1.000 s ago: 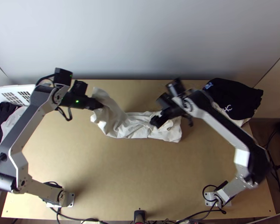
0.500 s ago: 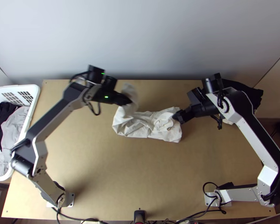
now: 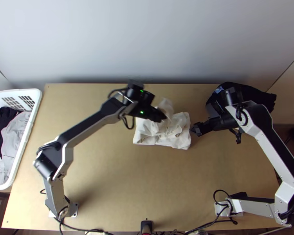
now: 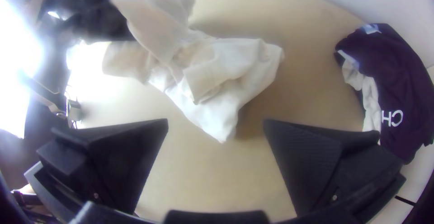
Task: Fold the t-shirt
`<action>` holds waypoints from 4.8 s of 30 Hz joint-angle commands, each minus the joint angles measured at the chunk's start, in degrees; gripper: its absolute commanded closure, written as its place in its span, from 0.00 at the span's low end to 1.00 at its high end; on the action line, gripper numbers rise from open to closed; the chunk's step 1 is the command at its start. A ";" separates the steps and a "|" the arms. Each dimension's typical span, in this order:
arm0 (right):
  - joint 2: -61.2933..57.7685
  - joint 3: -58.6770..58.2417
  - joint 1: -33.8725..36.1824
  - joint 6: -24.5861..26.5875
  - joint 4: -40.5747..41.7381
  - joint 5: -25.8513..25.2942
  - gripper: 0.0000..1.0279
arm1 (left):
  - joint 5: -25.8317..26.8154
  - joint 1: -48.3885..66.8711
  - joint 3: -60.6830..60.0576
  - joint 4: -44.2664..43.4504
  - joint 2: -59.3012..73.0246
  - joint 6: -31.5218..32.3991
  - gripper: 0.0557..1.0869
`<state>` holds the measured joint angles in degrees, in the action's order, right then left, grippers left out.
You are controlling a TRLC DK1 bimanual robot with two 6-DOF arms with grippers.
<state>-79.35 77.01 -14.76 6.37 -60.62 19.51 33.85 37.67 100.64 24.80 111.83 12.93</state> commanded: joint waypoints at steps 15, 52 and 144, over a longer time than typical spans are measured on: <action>3.06 -3.89 1.14 0.13 0.59 -0.35 0.04 | -0.27 5.75 10.19 -0.36 12.71 2.01 0.07; -2.83 -13.20 1.23 4.26 10.70 -0.26 0.04 | -4.49 -5.77 -10.73 9.48 6.21 -11.87 0.06; -15.66 -27.88 -26.81 29.58 51.04 -27.33 0.04 | -6.25 -18.69 -16.27 24.33 -21.30 -16.36 0.05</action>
<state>-91.35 47.97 -42.83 36.88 -11.79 -7.14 27.57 19.11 84.95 49.17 90.96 -3.09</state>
